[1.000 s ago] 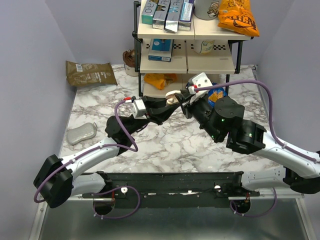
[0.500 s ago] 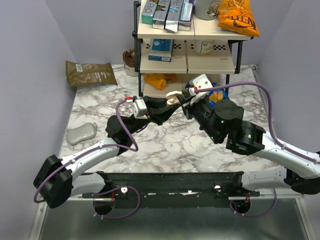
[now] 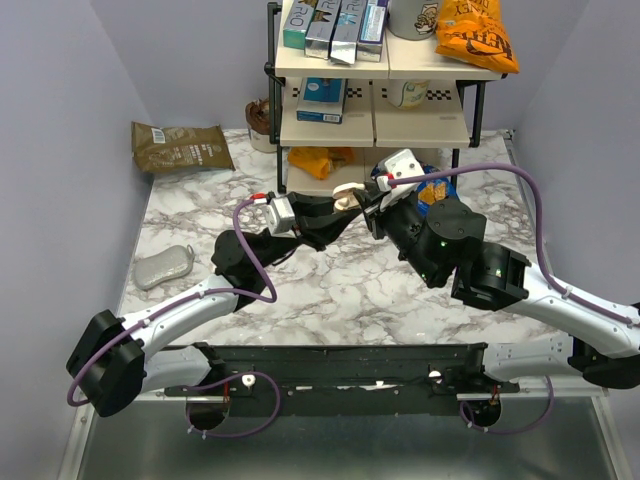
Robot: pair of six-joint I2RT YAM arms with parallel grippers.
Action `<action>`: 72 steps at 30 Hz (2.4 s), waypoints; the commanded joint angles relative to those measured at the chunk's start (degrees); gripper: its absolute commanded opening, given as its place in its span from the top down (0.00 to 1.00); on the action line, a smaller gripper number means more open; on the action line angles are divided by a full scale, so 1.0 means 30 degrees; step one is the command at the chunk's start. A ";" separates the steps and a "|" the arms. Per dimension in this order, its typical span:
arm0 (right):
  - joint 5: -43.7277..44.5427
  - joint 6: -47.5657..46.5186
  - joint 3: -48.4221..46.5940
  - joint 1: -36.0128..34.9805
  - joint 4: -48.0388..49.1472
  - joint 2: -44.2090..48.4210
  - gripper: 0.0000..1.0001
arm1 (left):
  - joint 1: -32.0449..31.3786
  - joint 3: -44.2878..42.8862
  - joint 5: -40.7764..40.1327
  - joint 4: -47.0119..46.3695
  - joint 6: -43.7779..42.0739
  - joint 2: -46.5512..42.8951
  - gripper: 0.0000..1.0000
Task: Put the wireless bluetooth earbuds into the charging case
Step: Place the earbud in the charging case.
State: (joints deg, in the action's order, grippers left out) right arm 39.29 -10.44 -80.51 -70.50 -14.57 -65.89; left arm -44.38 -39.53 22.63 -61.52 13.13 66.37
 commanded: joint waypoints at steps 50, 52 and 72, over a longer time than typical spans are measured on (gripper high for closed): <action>-0.0644 -0.2410 -0.0059 -0.0143 0.2983 0.0782 0.99 | -0.0119 -0.3318 -0.0250 0.3513 0.1425 -0.0209 1.00; -0.0761 -0.2176 0.0000 -0.0143 0.2777 0.0723 0.99 | -0.0119 -0.3318 -0.0190 0.3542 0.1397 -0.0180 1.00; -0.0382 -0.1765 0.0968 -0.0143 0.2073 0.0664 0.99 | -0.0118 -0.2908 -0.0103 0.2839 0.1367 -0.0385 1.00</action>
State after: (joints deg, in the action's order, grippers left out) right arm 37.82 -16.29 -78.35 -70.52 -7.07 -63.77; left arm -44.38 -47.55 21.23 -50.52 17.80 66.15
